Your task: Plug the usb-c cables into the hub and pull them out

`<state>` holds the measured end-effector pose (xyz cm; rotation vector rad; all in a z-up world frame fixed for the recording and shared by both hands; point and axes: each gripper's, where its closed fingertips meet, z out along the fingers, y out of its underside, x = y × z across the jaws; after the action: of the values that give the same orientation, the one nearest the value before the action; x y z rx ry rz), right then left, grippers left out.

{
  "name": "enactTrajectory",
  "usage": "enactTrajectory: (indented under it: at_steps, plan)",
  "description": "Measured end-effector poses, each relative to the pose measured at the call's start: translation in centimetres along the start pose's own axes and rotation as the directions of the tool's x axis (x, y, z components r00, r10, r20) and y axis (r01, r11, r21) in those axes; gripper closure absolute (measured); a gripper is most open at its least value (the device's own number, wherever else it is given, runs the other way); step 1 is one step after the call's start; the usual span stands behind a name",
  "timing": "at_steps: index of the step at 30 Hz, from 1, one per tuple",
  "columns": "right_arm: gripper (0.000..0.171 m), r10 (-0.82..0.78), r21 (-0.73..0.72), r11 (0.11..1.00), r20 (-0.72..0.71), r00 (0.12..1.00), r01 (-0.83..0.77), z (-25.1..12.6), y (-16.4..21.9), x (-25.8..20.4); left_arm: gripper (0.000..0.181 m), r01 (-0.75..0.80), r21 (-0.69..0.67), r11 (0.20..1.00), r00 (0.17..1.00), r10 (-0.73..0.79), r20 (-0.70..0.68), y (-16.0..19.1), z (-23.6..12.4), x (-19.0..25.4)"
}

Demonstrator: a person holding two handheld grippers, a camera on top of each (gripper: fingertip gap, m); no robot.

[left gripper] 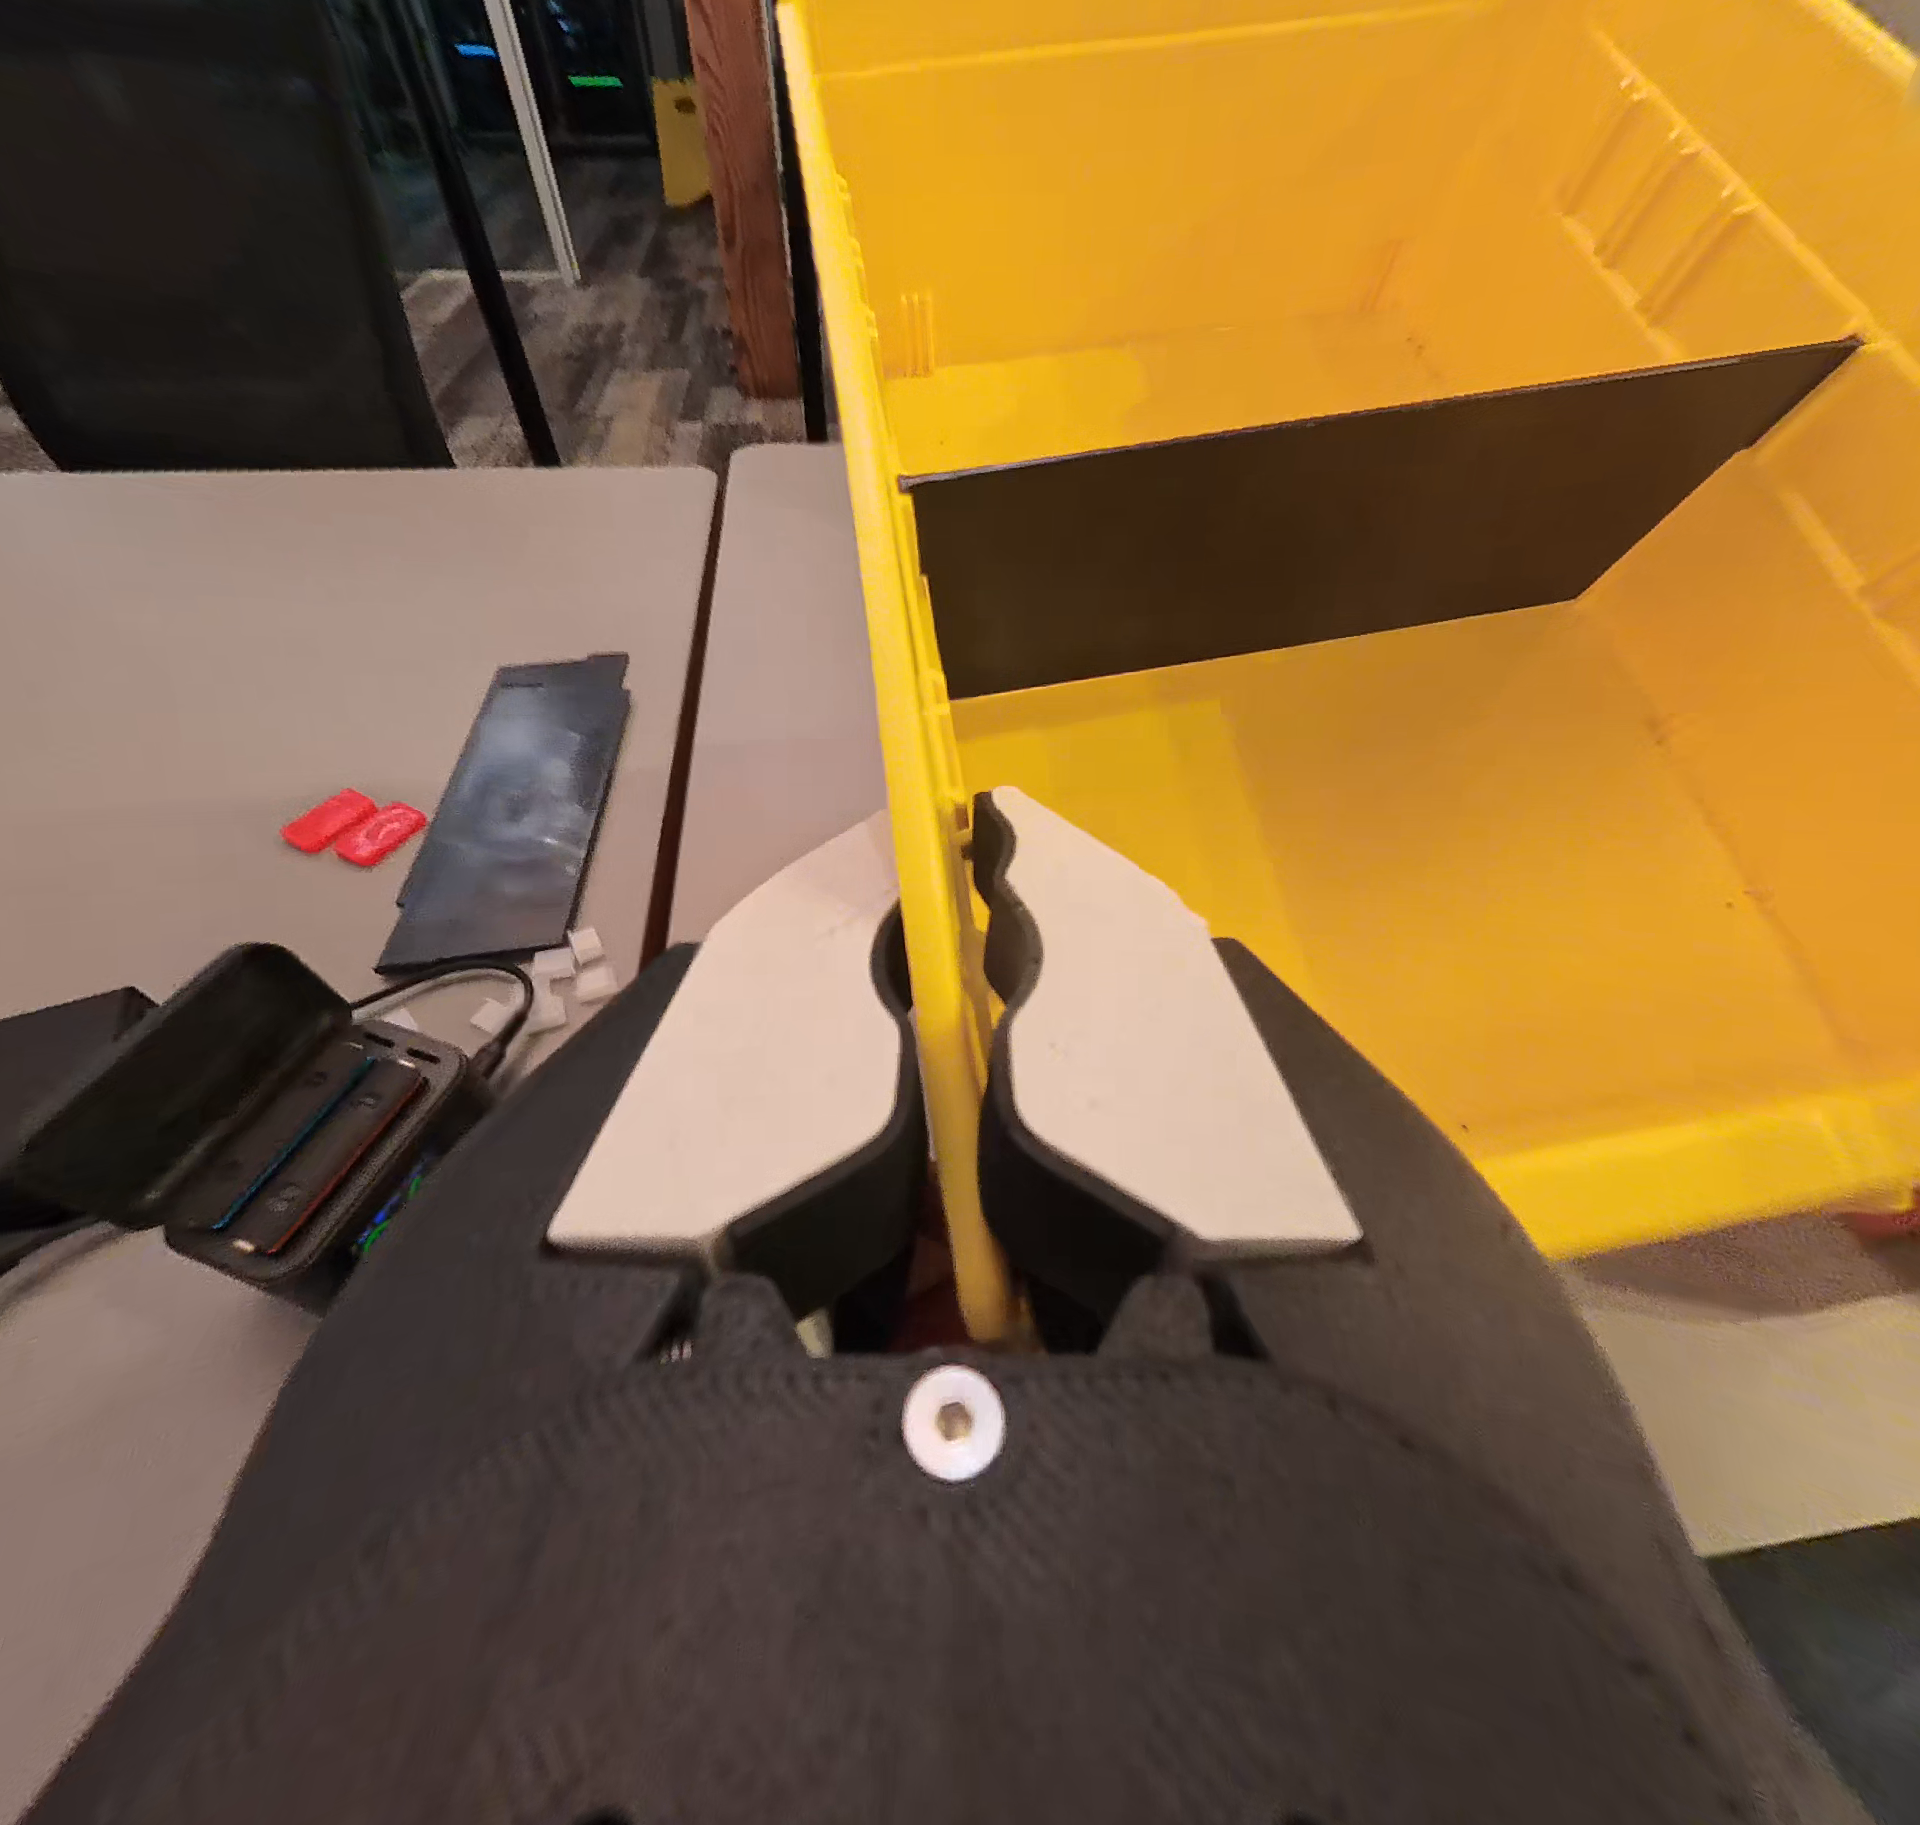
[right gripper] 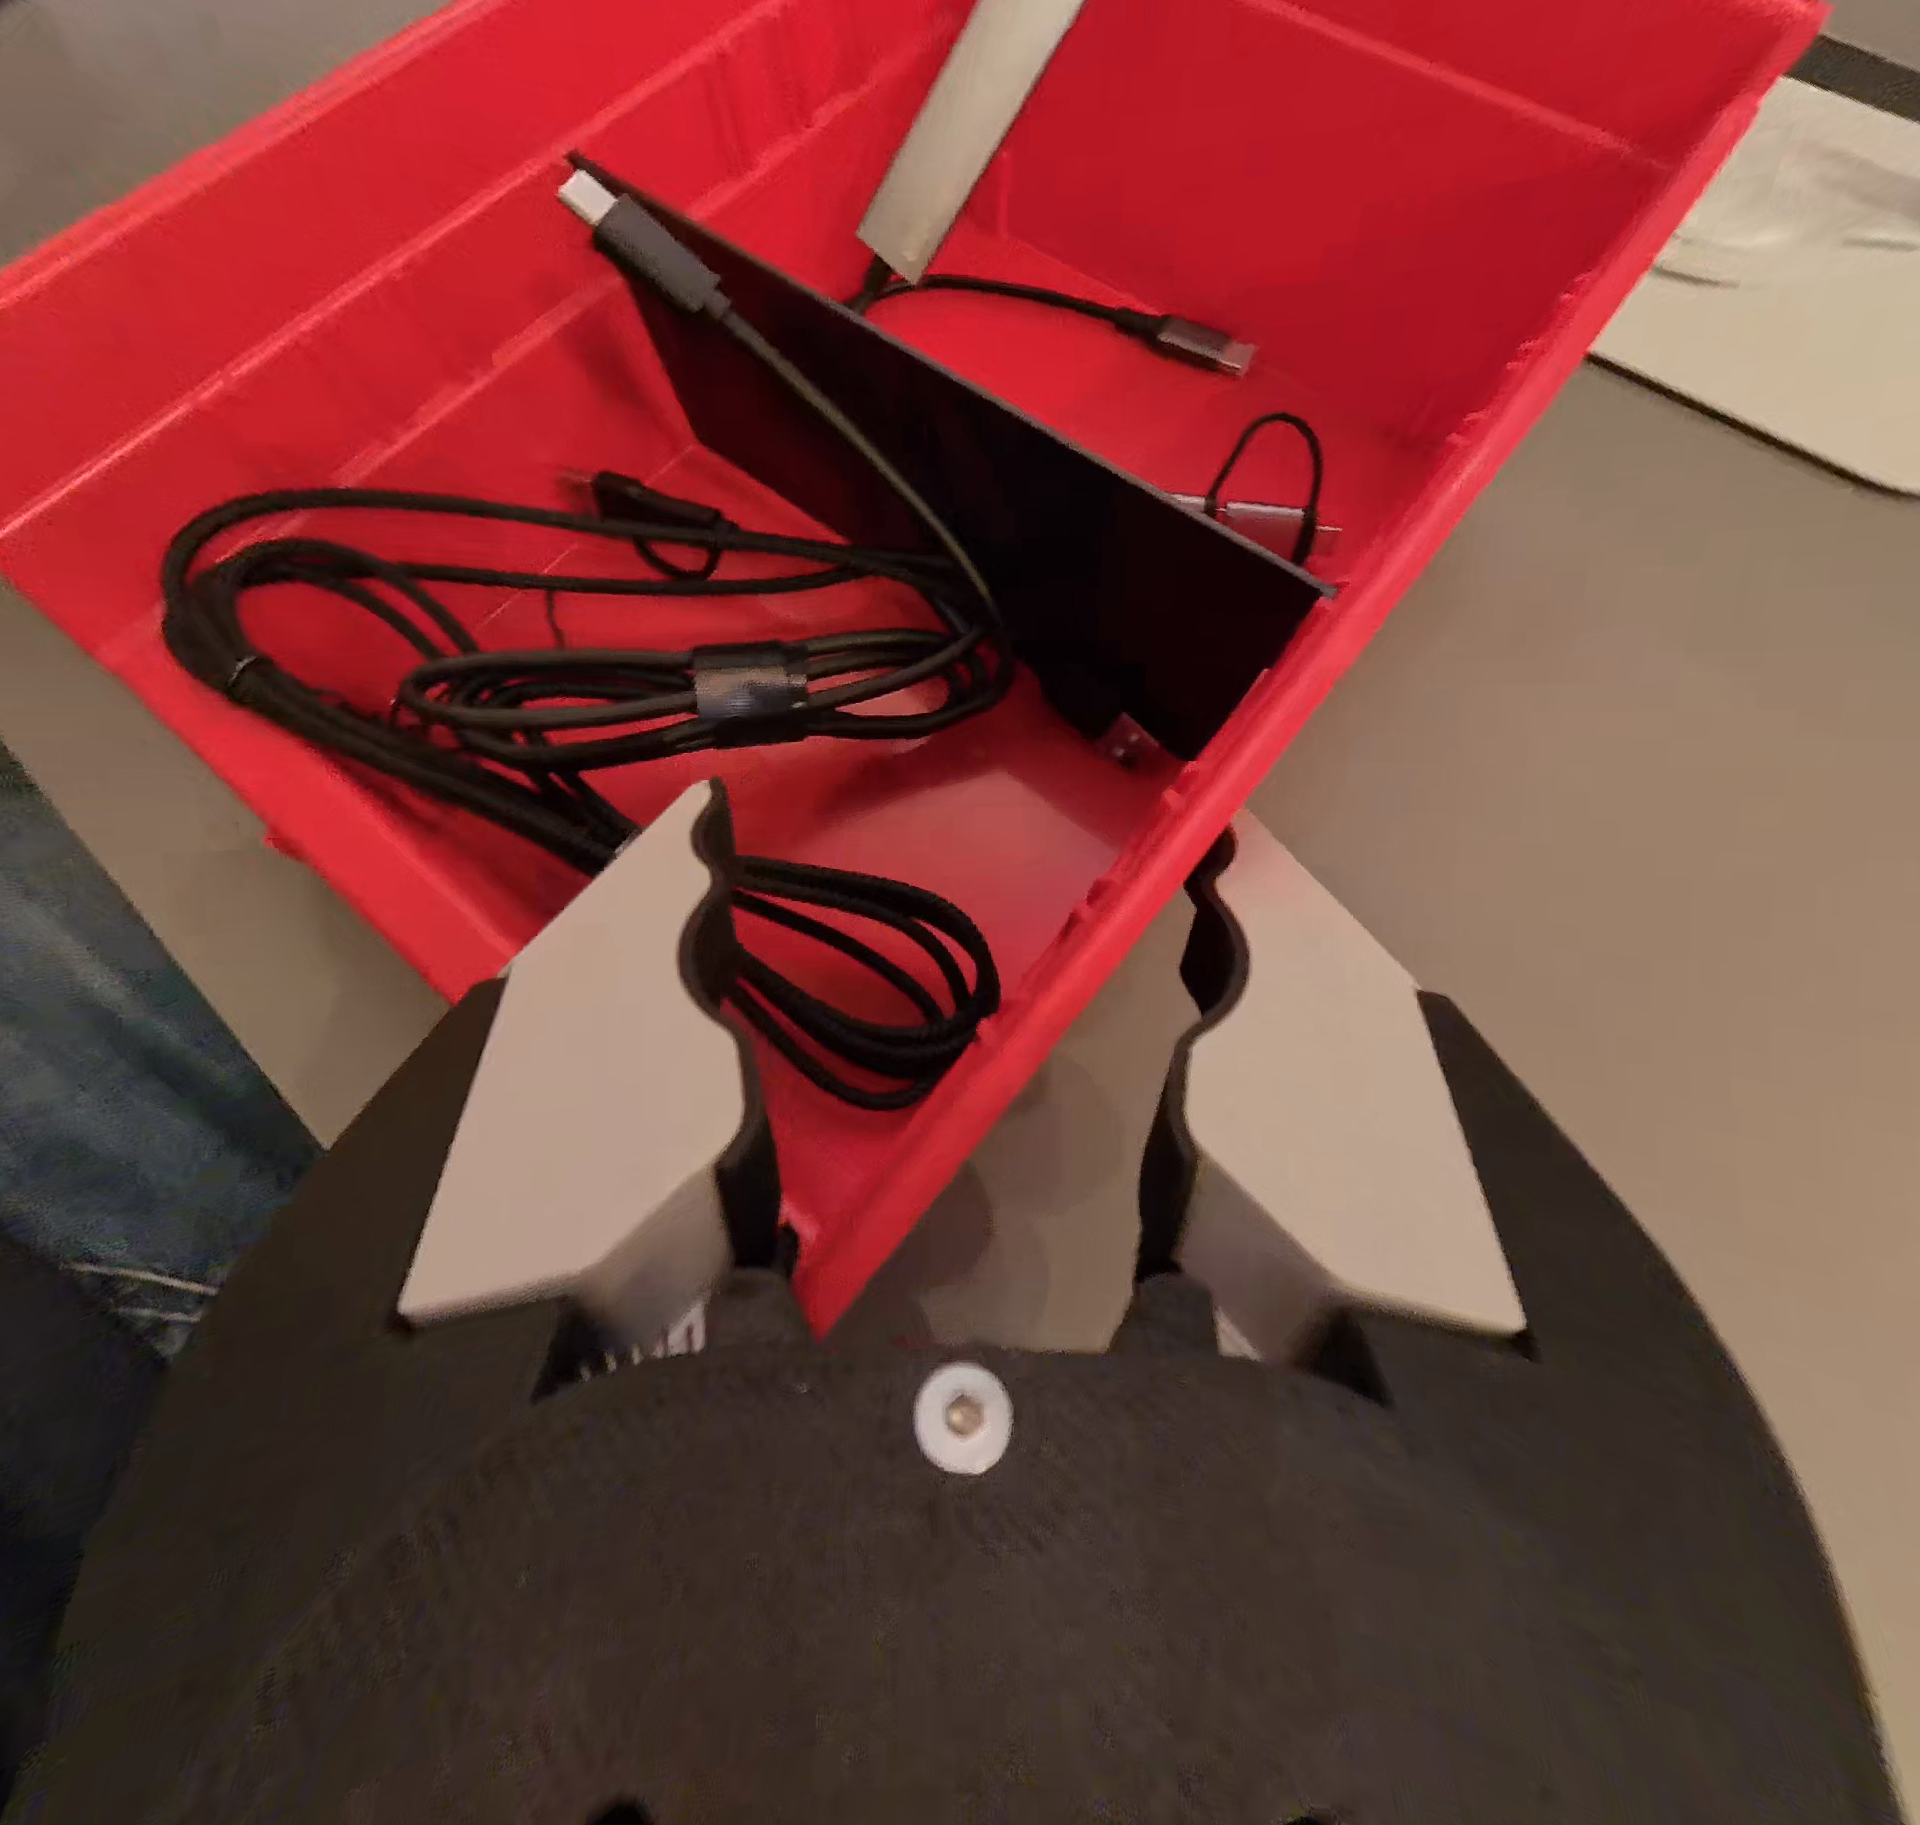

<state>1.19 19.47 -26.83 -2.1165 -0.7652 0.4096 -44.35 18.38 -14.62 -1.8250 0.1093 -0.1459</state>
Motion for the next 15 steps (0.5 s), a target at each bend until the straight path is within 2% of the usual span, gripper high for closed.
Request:
enactTrajectory:
  at_steps: [5, 8, 10, 12, 15]
  plan:
    - [0.069, 0.020, 0.026, 0.999, 0.119, 0.993, -0.023, 4.0, -3.4, -6.2, 0.176, 0.030, 0.076, 0.997, 0.999, -0.028, -0.023, -2.4, -1.6, 0.1]
    - [0.053, 0.044, 0.042, 0.998, 0.239, 0.970, -0.056, 6.3, -5.6, -10.7, 0.176, 0.034, 0.109, 0.993, 0.999, -0.031, -0.021, -3.7, -2.4, 0.3]
    - [0.050, 0.055, 0.042, 0.996, 0.331, 0.942, -0.073, 7.2, -6.8, -13.6, 0.175, 0.035, 0.126, 0.991, 0.999, -0.033, -0.023, -4.4, -2.7, 0.6]
    - [0.049, 0.044, 0.068, 0.995, 0.361, 0.931, -0.073, 7.3, -7.9, -14.8, 0.176, 0.029, 0.141, 0.990, 0.999, -0.026, -0.024, -5.3, -3.0, 1.2]
    - [0.051, 0.044, 0.142, 0.985, 0.356, 0.934, -0.101, 5.6, -9.5, -13.4, 0.176, 0.006, 0.154, 0.988, 0.999, -0.001, -0.036, -6.4, -3.4, 2.9]
